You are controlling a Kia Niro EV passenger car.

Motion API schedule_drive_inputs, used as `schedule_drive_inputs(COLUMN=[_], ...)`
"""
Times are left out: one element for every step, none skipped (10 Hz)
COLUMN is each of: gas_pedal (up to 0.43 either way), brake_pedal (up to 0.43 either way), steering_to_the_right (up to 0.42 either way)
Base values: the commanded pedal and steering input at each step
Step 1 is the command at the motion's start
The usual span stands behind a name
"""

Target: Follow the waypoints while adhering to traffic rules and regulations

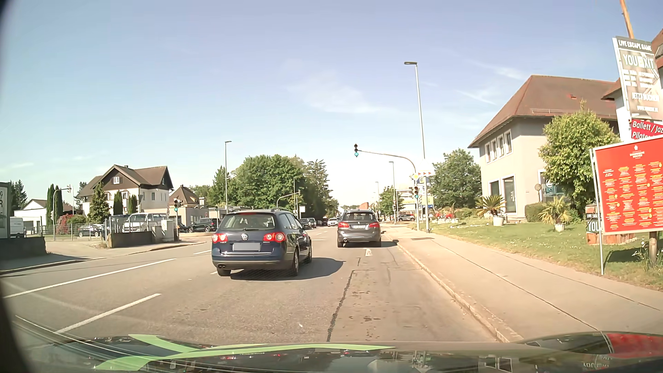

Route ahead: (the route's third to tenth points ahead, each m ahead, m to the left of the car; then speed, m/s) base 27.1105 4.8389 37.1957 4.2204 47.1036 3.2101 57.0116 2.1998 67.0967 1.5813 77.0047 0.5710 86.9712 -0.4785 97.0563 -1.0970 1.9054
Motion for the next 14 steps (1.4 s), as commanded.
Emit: schedule_drive_inputs(gas_pedal=[0.169,0.169,0.169,0.197,0.220,0.220,0.220,0.220,0.220,0.220,0.220,0.220,0.220,0.220], brake_pedal=[0.000,0.000,0.000,0.000,0.000,0.000,0.000,0.000,0.000,0.000,0.000,0.000,0.000,0.000], steering_to_the_right=[-0.030,-0.027,-0.026,-0.026,-0.023,-0.020,-0.018,-0.011,-0.008,-0.009,-0.010,-0.010,-0.011,-0.011])
